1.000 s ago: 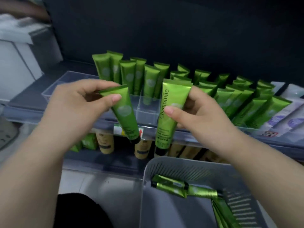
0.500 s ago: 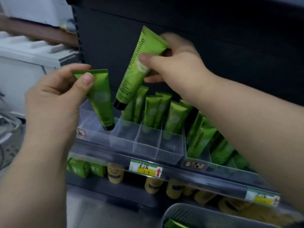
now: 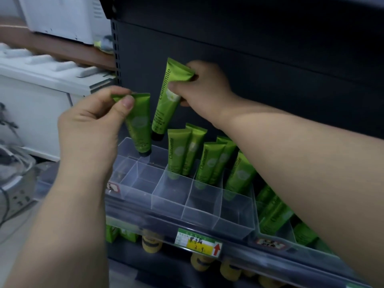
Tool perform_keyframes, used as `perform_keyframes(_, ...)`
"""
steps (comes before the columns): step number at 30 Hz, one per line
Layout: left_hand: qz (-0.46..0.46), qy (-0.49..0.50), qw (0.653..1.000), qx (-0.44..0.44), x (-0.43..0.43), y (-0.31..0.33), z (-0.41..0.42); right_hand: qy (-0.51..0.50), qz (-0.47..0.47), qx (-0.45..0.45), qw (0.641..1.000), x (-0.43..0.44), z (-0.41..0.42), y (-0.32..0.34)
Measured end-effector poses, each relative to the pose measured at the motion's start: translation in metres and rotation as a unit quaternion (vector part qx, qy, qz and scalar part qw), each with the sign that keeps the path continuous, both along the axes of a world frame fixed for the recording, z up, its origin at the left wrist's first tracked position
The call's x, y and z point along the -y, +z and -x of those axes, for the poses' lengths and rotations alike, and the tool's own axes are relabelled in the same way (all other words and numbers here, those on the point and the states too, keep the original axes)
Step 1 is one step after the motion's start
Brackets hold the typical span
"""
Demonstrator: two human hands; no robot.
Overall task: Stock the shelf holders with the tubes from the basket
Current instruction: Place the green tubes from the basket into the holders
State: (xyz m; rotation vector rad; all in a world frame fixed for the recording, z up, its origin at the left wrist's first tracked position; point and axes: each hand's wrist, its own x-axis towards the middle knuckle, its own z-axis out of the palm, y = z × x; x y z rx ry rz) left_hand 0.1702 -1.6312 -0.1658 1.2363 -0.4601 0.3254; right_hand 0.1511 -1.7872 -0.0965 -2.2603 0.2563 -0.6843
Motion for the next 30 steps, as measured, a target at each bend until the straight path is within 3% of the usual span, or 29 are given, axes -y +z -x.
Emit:
perform_keyframes(11, -0.068, -0.022, 0.997, -0.043, 0.008, -0.023, -0.004, -0.013, 0.165, -0.122, 0.979, -0.001, -0.010, -0.010)
perform_keyframes(17, -0.253, 0.007, 0.966, -0.045, 0.009, -0.037, -0.013, -0.001, 0.243, -0.239, 0.940, 0.001, -0.018, -0.026)
perform_keyframes(30, -0.304, 0.040, 0.951, -0.027, 0.012, -0.032, -0.011, 0.014, 0.240, -0.197, 0.950, 0.000, -0.008, -0.017)
